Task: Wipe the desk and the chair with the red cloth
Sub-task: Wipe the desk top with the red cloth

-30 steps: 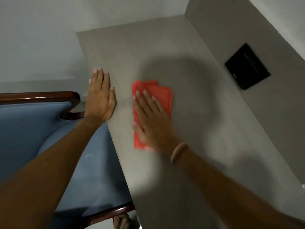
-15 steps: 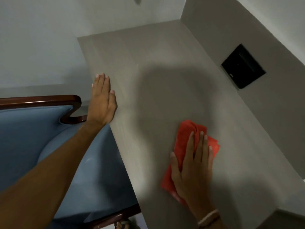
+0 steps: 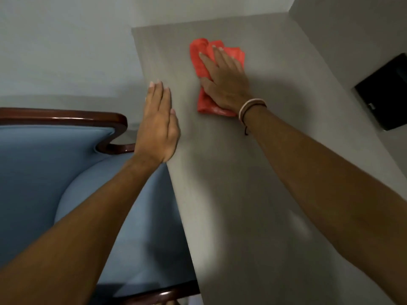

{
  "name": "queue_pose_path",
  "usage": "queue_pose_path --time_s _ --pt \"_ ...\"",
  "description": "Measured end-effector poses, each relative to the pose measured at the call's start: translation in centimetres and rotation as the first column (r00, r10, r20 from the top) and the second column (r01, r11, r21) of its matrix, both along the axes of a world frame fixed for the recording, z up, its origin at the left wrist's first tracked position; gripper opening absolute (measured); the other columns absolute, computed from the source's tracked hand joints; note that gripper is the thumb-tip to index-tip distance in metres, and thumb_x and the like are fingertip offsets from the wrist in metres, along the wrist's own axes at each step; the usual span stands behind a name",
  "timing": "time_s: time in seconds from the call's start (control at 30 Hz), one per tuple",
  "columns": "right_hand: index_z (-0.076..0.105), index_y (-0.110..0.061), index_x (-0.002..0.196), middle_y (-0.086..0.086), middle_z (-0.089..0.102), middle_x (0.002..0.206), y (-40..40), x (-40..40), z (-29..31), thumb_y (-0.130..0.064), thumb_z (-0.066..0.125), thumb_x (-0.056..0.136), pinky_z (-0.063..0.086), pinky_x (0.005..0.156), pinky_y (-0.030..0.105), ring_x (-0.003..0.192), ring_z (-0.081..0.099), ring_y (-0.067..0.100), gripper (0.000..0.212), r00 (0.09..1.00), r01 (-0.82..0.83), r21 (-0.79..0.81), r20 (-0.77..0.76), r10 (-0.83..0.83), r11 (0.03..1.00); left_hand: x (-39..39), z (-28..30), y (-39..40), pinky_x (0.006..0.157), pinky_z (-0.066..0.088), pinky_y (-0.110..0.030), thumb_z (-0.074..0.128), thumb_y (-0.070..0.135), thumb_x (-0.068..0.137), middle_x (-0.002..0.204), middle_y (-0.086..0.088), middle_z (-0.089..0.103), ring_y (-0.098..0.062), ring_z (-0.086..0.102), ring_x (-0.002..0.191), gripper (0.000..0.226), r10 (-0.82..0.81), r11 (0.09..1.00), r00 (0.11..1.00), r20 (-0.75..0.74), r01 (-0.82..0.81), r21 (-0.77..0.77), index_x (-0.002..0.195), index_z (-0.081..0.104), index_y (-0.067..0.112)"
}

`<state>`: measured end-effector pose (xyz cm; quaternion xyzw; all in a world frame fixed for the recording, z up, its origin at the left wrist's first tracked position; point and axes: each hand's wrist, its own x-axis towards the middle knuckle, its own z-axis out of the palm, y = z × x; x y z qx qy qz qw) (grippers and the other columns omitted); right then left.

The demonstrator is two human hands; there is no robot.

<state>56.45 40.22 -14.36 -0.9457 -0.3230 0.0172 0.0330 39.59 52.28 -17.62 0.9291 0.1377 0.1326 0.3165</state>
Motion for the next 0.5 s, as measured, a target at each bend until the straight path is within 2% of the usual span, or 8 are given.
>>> queue_pose_path --time_s 0.1,0.2,0.37,0.5 --pt "0.018 -0.028 0.163 0.008 0.012 0.174 -0.7 -4.9 0.2 -0.043 0.030 0.102 0.012 0.130 0.043 0.161 0.012 0.024 0.064 0.988 -0.151 -0.058 0.017 0.153 0.987 -0.3 0.0 -0.3 0.131 -0.001 -0.051 0.030 0.017 0.109 0.169 -0.027 0.000 -0.038 -0.005 0.158 0.054 0.112 0.992 0.992 -0.059 -0.108 0.058 0.159 0.016 0.001" --pt "0.022 -0.028 0.162 0.006 0.016 0.173 -3.3 -12.4 0.0 -0.045 0.027 0.100 0.009 0.130 0.045 0.161 0.013 0.023 0.065 0.979 -0.203 -0.026 0.022 0.203 0.979 -0.8 0.2 -0.7 0.129 -0.003 -0.057 0.023 0.032 0.109 0.170 -0.024 -0.002 -0.035 -0.006 0.159 0.055 0.247 0.967 0.956 -0.158 -0.232 0.104 0.161 0.014 0.016" --pt "0.033 -0.024 0.160 0.008 0.023 0.171 -11.1 -25.3 -0.6 -0.038 0.044 0.092 0.017 0.128 0.054 0.160 0.017 0.028 0.070 0.996 -0.079 0.136 -0.033 0.084 0.988 -1.1 0.5 -1.3 0.122 -0.011 -0.068 0.011 0.050 0.103 0.171 -0.018 -0.008 -0.030 -0.012 0.159 0.059 0.296 0.952 0.924 -0.243 -0.264 0.156 0.160 0.010 0.035" --pt "0.027 -0.030 0.161 0.005 0.020 0.172 -18.2 -33.5 -0.9 -0.037 0.052 0.080 0.022 0.127 0.058 0.161 0.016 0.028 0.086 0.994 0.100 0.115 -0.045 -0.095 0.988 -1.2 0.6 -1.2 0.114 -0.014 -0.077 0.004 0.061 0.097 0.170 -0.018 -0.012 -0.031 -0.016 0.158 0.065 0.319 0.938 0.905 -0.283 -0.258 0.231 0.159 0.006 0.039"
